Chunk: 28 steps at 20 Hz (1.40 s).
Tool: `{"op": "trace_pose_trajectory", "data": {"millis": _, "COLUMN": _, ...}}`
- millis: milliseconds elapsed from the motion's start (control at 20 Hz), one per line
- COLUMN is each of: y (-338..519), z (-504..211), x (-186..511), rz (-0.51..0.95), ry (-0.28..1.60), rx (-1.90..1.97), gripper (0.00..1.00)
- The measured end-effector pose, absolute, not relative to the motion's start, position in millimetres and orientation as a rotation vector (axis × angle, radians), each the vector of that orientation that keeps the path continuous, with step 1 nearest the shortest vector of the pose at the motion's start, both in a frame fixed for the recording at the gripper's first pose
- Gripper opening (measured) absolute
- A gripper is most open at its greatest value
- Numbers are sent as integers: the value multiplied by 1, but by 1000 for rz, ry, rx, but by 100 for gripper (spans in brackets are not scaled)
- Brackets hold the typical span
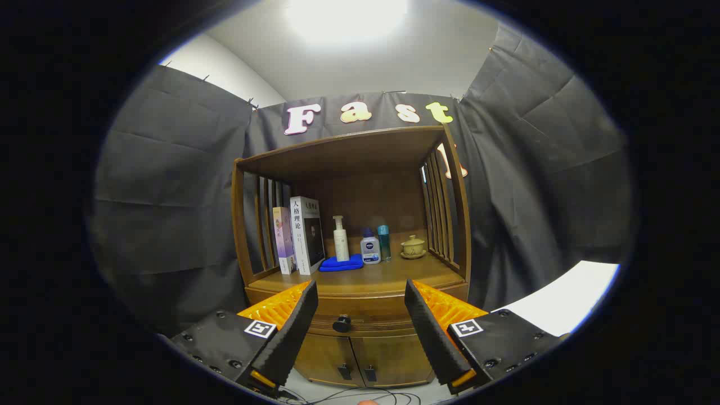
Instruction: Pull open the drawer, take out the items inside it, and place them on the countertop above the cabinet.
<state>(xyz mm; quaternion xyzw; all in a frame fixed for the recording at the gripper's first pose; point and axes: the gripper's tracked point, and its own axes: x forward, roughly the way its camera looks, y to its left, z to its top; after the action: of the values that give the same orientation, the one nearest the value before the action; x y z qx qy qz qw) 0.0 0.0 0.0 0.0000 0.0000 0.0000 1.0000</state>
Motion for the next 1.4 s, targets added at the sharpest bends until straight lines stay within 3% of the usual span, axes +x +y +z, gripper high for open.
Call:
{"op": "trace_pose_trajectory", "data": {"millis": 950, "y": -2, "z": -1, "x": 6, "rz": -2, "ry": 0, "rx": 11, "gripper": 97}}
{"op": "trace_pose_trajectory", "data": {"millis": 1400, "y": 8, "z": 5, "x": 45, "rz": 10, "ry": -13, "rx": -7, "gripper": 97}}
